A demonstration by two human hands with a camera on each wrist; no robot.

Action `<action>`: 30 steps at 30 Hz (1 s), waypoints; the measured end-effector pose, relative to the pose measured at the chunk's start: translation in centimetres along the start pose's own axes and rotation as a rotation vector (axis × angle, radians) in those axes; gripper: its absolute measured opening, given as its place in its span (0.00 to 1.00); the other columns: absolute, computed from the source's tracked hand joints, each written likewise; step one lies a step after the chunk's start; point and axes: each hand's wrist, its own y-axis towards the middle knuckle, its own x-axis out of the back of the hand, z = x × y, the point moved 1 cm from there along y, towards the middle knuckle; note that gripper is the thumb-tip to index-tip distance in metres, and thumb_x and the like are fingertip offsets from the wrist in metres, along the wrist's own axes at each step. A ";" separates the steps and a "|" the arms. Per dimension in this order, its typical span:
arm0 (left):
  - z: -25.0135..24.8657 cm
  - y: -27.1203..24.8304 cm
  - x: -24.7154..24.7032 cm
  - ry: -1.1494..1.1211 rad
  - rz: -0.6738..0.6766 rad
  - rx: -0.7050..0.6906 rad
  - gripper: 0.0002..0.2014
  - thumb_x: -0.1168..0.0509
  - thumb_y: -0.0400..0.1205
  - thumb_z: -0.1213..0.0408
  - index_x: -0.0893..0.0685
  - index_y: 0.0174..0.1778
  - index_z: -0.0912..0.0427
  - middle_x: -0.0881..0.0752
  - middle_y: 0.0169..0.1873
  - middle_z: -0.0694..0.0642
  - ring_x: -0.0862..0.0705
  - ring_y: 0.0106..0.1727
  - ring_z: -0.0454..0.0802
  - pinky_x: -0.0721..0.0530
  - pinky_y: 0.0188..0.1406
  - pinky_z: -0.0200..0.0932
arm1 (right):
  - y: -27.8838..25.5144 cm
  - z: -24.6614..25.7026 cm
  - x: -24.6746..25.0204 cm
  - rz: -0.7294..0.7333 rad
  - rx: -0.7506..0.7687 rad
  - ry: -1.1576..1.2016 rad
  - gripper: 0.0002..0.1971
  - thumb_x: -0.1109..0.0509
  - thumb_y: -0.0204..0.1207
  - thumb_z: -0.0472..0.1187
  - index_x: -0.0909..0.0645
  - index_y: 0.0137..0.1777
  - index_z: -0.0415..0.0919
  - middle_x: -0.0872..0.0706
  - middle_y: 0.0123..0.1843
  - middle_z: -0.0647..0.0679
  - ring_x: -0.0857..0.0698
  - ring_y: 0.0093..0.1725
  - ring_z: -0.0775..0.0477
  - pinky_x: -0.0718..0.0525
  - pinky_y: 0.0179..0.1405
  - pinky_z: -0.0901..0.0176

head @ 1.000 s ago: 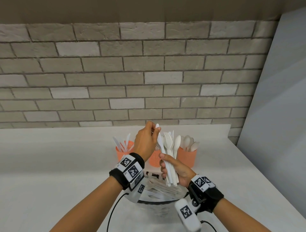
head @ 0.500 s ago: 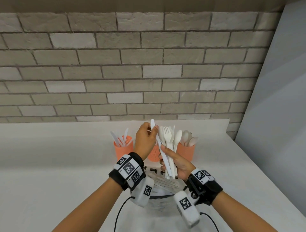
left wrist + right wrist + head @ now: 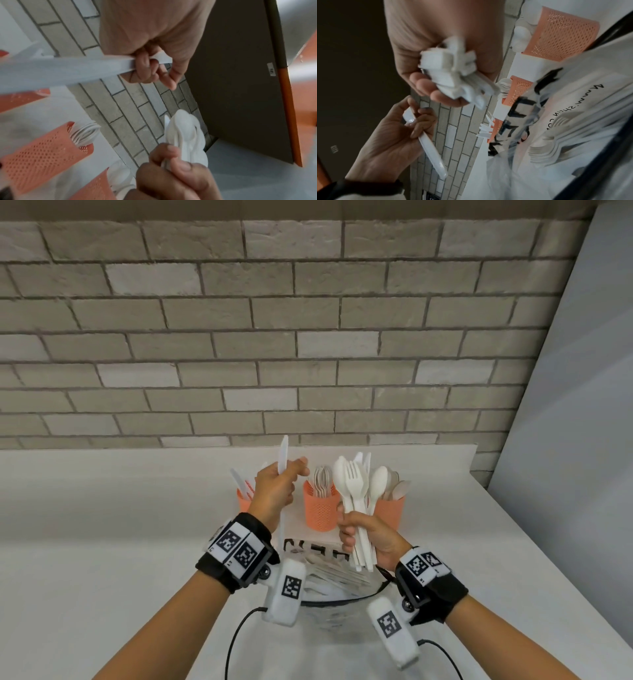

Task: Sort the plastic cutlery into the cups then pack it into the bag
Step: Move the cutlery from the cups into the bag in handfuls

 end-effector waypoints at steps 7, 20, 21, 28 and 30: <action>0.0 -1.1 -1.4 -0.012 0.267 0.099 0.12 0.35 0.81 0.55 0.22 0.38 0.60 0.30 0.28 0.53 0.39 0.16 0.39 0.41 0.12 0.30 | -1.2 0.2 -0.7 0.212 -0.010 -0.042 0.14 0.29 0.55 0.34 0.26 0.41 0.39 0.31 0.17 0.54 0.30 0.16 0.56 0.24 0.20 0.66; -0.4 -1.5 -3.3 0.053 0.119 -0.058 0.14 0.43 0.85 0.59 0.26 0.34 0.60 0.31 0.17 0.47 0.35 0.11 0.37 0.36 0.13 0.27 | -1.3 0.4 0.3 0.235 -0.048 0.012 0.30 0.25 0.56 0.39 0.23 0.62 0.40 0.19 0.24 0.50 0.29 0.15 0.59 0.27 0.18 0.69; -0.2 -1.4 -3.4 0.066 0.150 -0.035 0.14 0.43 0.86 0.58 0.26 0.34 0.60 0.32 0.15 0.45 0.35 0.11 0.37 0.37 0.13 0.27 | -1.3 0.5 0.3 0.239 -0.054 0.016 0.27 0.24 0.55 0.39 0.21 0.58 0.39 0.19 0.24 0.49 0.29 0.15 0.59 0.27 0.17 0.69; -0.3 0.2 -2.9 -0.016 0.013 -0.039 0.16 0.48 0.87 0.59 0.21 0.37 0.59 0.22 0.19 0.46 0.28 0.15 0.36 0.32 0.14 0.27 | -1.1 0.3 0.6 0.257 -0.028 -0.143 0.28 0.30 0.62 0.40 0.23 0.66 0.49 0.13 0.34 0.44 0.29 0.16 0.58 0.27 0.18 0.70; -0.6 1.1 -2.2 -0.098 -0.083 -0.044 0.16 0.51 0.88 0.59 0.23 0.39 0.58 0.16 0.24 0.48 0.24 0.18 0.36 0.30 0.17 0.28 | -1.1 0.3 0.5 0.253 -0.010 -0.248 0.25 0.31 0.66 0.37 0.22 0.66 0.49 0.13 0.34 0.43 0.29 0.17 0.58 0.28 0.18 0.70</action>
